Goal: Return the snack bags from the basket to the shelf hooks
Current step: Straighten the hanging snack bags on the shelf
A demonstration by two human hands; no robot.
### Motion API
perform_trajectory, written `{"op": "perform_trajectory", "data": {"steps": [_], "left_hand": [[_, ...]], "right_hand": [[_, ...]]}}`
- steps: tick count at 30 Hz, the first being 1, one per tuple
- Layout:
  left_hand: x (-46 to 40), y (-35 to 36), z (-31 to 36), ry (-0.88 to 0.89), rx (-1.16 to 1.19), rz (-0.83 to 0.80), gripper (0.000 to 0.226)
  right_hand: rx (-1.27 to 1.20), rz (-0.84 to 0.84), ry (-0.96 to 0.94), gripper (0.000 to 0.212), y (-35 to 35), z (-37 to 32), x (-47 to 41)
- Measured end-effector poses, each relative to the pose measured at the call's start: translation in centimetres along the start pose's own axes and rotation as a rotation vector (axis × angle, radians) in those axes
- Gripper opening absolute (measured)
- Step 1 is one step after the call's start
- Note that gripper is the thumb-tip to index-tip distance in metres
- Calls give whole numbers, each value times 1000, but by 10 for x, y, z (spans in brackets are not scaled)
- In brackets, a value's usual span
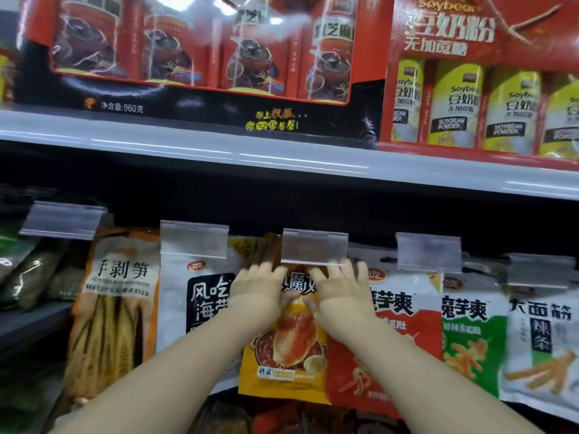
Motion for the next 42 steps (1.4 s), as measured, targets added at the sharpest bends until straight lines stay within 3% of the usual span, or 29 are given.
{"op": "perform_trajectory", "data": {"steps": [7, 16, 19, 22, 25, 31, 35, 42], "left_hand": [[13, 8, -9, 67, -10, 135, 60], [18, 37, -26, 98, -25, 184, 98], [24, 37, -30, 119, -1, 212, 85], [39, 36, -55, 47, 14, 356, 70], [61, 41, -97, -45, 56, 495, 74], [59, 43, -140, -46, 157, 328, 102], [49, 42, -151, -24, 202, 198, 101], [37, 48, -159, -15, 329, 111, 100]], "right_hand": [[13, 98, -6, 57, 2, 1, 14], [117, 49, -42, 75, 14, -10, 16], [112, 86, -20, 81, 18, -16, 19], [35, 160, -12, 76, 23, -27, 29], [-15, 178, -145, 66, 32, -52, 39], [-93, 111, -245, 71, 25, -105, 13], [-154, 89, -216, 72, 25, -122, -12], [-174, 102, -161, 90, 41, -117, -13]]}}
Point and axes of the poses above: each hand's wrist, its own x-axis away from the middle knuckle, its own y-axis out of the palm, z = x × y, the point moved 4 cm from there along -x, towards the middle knuckle, and after that the axes turned 3 degrees about z, right-handed, at the moved point
